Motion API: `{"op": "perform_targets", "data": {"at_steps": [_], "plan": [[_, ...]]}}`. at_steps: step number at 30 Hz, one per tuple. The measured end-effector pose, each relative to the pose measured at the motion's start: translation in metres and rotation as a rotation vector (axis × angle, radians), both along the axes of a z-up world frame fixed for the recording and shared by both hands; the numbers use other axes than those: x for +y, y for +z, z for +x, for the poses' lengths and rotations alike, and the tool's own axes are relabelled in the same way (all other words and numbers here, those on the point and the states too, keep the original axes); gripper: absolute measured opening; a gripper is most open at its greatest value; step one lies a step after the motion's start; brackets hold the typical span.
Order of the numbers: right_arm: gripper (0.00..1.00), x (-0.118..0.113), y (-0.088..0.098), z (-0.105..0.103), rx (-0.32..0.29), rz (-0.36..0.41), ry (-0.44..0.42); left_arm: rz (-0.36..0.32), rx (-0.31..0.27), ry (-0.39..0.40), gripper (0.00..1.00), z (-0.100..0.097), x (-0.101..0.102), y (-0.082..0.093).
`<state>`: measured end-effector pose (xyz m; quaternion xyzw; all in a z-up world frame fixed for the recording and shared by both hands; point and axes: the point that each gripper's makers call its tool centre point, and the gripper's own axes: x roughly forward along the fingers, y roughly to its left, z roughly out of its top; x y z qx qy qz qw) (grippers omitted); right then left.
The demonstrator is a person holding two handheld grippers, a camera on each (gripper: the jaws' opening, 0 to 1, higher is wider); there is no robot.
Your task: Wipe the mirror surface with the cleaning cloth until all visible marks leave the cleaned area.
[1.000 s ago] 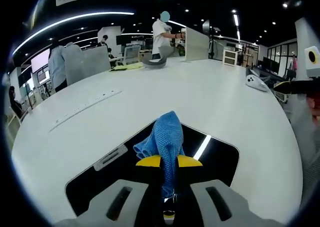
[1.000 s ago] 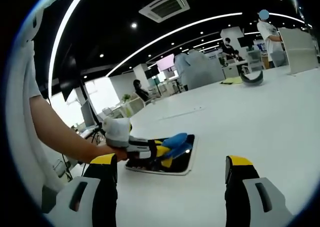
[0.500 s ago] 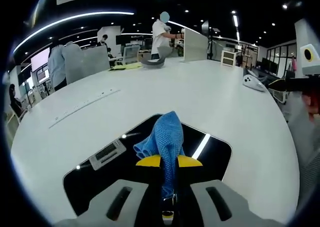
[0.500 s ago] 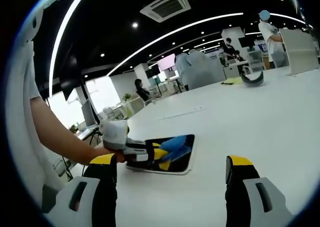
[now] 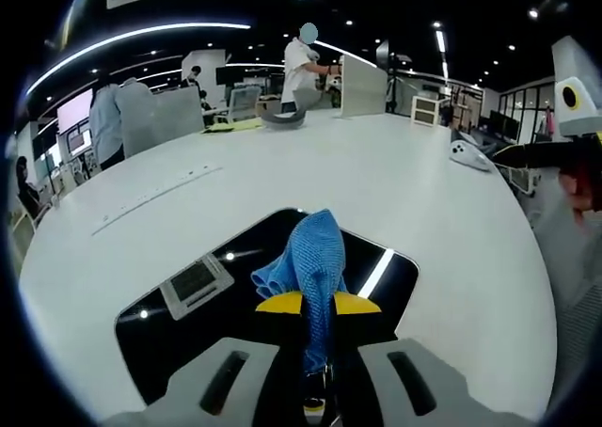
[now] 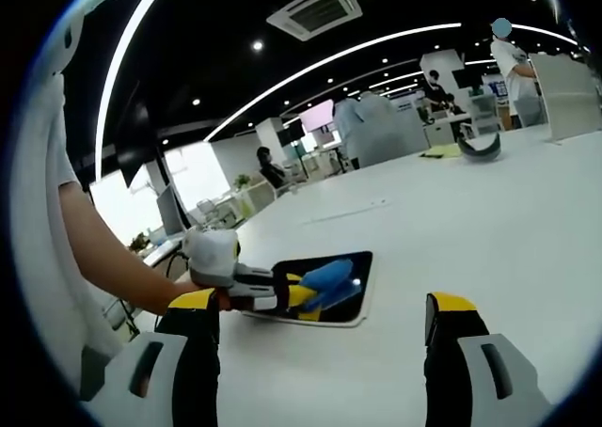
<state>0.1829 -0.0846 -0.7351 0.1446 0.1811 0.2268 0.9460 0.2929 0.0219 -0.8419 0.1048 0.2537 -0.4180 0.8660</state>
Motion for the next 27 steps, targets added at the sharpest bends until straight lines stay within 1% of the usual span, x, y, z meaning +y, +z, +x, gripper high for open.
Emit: {"op": "perform_targets", "data": {"at_steps": [6,14,21,24,26,27], "plan": [[0.9,-0.001,0.0,-0.001,-0.001,0.0,0.0,-0.011,0.005,0.013,0.06,-0.005,0.001,0.0],[0.9,-0.002,-0.001,-0.003,0.005,-0.003,-0.001,-0.003,0.001,0.005,0.06,-0.011,0.002,0.0],[0.9,-0.006,0.002,-0.003,-0.007,-0.013,-0.014,-0.004,-0.002,-0.004,0.06,-0.017,0.002,-0.001],[0.9,-0.006,0.002,-0.003,-0.007,-0.011,-0.015,0.006,-0.014,-0.022,0.06,-0.021,0.002,0.0],[0.9,-0.004,0.0,-0.004,-0.015,-0.058,0.007,0.005,-0.014,-0.024,0.06,-0.023,0.002,0.0],[0.9,-0.002,0.0,-0.005,-0.015,-0.062,0.015,0.005,-0.014,-0.025,0.06,-0.023,0.002,0.0]]}}
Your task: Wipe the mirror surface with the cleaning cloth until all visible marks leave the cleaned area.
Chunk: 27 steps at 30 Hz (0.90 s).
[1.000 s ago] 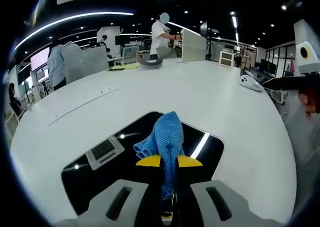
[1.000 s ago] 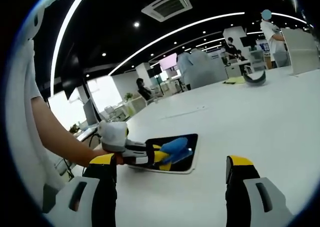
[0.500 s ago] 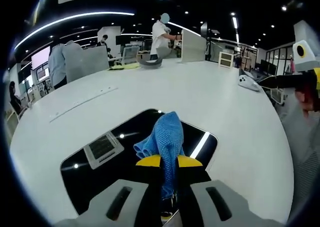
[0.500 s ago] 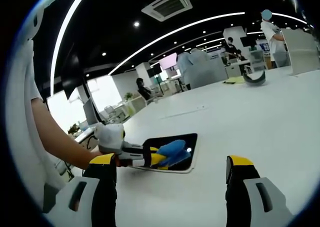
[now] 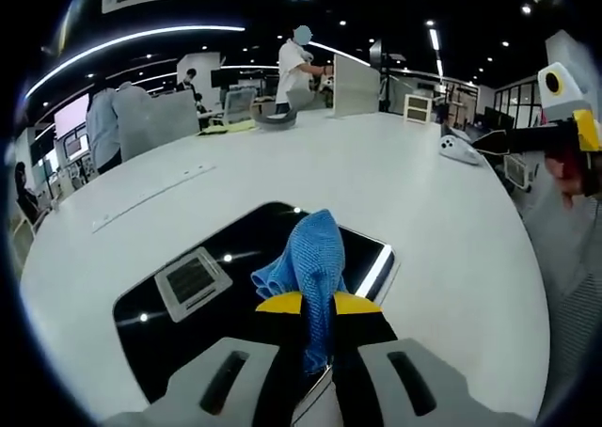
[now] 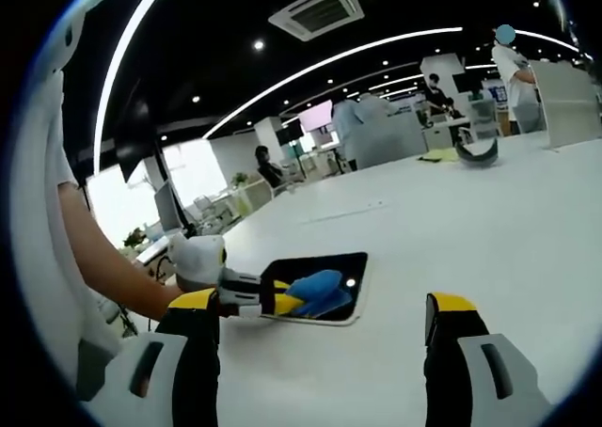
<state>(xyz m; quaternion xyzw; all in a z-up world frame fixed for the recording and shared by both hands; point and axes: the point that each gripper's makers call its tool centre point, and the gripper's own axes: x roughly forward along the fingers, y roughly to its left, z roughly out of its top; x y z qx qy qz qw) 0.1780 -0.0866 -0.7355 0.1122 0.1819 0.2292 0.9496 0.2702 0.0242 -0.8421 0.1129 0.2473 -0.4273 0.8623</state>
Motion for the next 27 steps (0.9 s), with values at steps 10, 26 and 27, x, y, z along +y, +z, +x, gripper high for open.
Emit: {"op": "perform_targets", "data": {"at_steps": [10,26,27], "plan": [[0.9,0.002,0.0,-0.001,0.007,0.017,-0.006,-0.006,-0.002,-0.008,0.06,-0.011,0.002,0.0],[0.9,0.003,0.001,-0.001,0.008,0.022,-0.004,-0.001,-0.004,-0.037,0.06,-0.021,0.005,0.0],[0.9,0.003,0.001,-0.001,0.008,0.02,-0.003,-0.001,-0.003,-0.038,0.06,-0.021,0.005,0.0]]}}
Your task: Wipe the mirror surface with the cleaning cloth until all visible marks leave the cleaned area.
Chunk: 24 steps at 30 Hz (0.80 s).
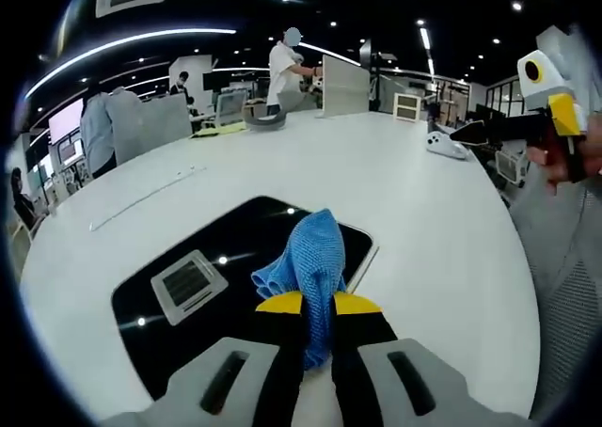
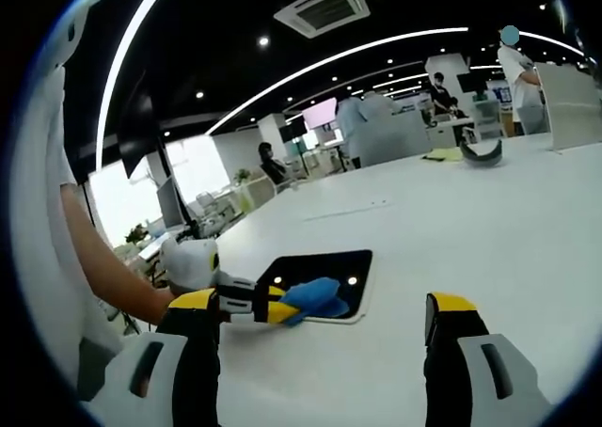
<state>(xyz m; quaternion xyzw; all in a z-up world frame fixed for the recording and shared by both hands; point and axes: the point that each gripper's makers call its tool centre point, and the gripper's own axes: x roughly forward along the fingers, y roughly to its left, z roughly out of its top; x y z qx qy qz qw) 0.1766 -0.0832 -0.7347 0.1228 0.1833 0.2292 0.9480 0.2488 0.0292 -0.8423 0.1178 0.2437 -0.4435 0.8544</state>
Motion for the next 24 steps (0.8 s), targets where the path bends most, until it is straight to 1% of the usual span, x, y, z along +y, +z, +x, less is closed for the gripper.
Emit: {"op": "perform_targets", "data": {"at_steps": [8,16,24], "plan": [[0.9,-0.003,0.002,0.001,-0.003,0.001,-0.007,-0.001,-0.005,-0.015,0.07,-0.004,0.003,0.0],[0.9,0.0,0.001,0.0,0.003,0.009,-0.005,0.0,-0.012,-0.032,0.07,-0.005,0.003,0.001],[0.9,-0.004,0.001,0.001,0.003,0.005,-0.01,-0.017,-0.01,-0.01,0.07,-0.004,0.014,0.0]]}}
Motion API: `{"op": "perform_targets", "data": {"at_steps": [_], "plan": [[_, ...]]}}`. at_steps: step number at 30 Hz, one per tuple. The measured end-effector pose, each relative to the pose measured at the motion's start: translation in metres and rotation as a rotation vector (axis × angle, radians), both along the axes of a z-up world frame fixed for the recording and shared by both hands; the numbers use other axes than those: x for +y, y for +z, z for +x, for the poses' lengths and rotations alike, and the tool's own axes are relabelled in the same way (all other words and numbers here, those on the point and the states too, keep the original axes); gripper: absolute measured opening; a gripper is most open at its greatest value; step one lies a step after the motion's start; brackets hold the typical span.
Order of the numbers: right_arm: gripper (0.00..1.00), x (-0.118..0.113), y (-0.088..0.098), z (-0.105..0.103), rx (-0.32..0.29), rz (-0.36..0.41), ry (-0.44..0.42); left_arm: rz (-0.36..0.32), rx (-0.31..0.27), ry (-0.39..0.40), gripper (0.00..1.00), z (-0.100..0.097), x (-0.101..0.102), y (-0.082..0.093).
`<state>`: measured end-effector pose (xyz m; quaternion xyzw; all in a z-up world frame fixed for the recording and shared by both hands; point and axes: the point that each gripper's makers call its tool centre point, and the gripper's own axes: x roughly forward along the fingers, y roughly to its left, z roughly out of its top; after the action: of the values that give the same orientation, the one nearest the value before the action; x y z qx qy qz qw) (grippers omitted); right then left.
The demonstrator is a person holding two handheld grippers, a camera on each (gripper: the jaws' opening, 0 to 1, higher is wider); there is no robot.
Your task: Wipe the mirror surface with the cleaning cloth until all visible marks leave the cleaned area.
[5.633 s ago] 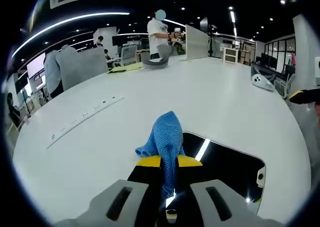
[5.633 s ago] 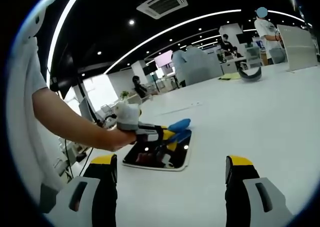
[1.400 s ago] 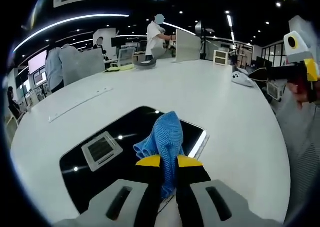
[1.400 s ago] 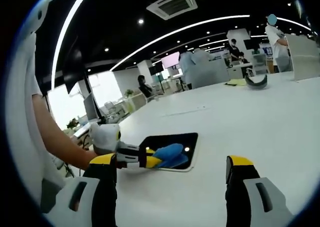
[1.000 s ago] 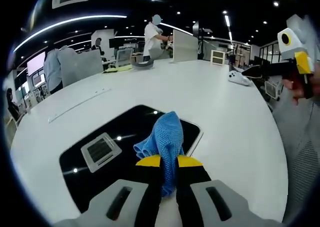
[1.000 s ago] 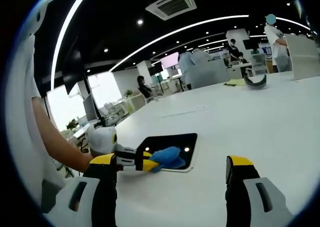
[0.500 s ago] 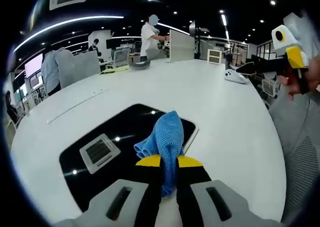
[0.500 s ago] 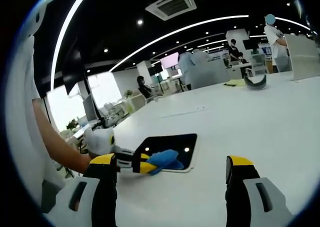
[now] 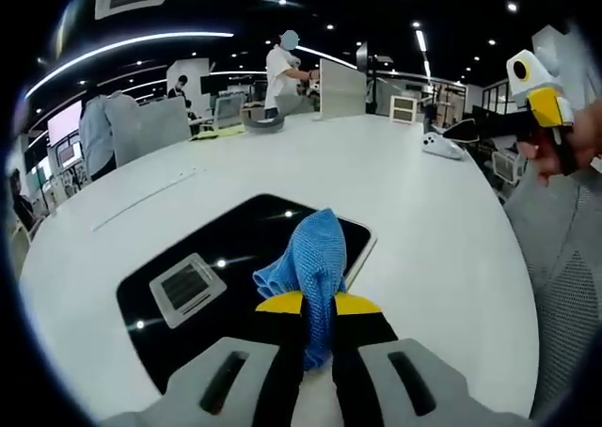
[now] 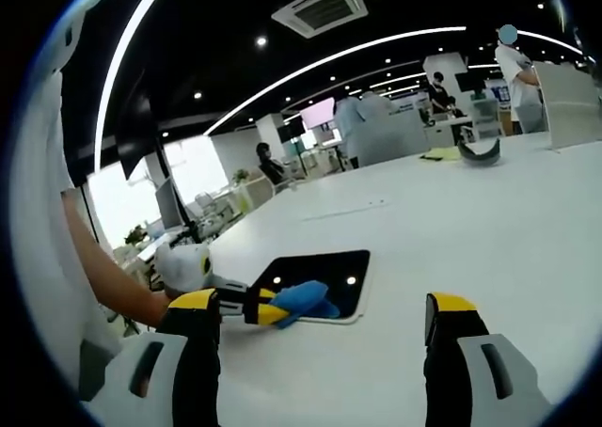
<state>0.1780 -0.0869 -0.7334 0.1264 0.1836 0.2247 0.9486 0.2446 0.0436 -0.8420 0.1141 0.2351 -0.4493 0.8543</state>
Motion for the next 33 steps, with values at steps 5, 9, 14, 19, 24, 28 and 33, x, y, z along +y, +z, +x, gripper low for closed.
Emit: {"op": "perform_targets", "data": {"at_steps": [5,9,14,19,24,28,33], "plan": [[0.9,0.004,0.001,0.0,0.0,0.004,0.005,-0.003,0.003,0.005,0.07,0.0,0.003,0.001],[0.9,0.004,0.001,-0.001,0.0,0.0,0.007,-0.001,0.003,0.007,0.07,0.0,0.005,0.0],[0.9,0.003,0.002,0.0,-0.002,-0.002,0.005,-0.002,0.002,0.015,0.07,-0.001,0.011,0.0],[0.89,0.004,0.001,0.0,0.0,-0.003,0.007,0.001,-0.003,0.022,0.07,-0.001,0.015,0.0],[0.89,0.006,0.001,0.0,0.0,-0.004,0.01,0.0,-0.005,0.032,0.07,-0.001,0.019,0.0],[0.89,0.006,0.001,-0.001,0.002,-0.005,0.01,0.0,-0.004,0.029,0.07,-0.001,0.02,0.001],[0.89,0.006,0.0,0.0,0.003,-0.004,0.009,-0.002,-0.008,0.026,0.07,-0.001,0.021,0.0]]}}
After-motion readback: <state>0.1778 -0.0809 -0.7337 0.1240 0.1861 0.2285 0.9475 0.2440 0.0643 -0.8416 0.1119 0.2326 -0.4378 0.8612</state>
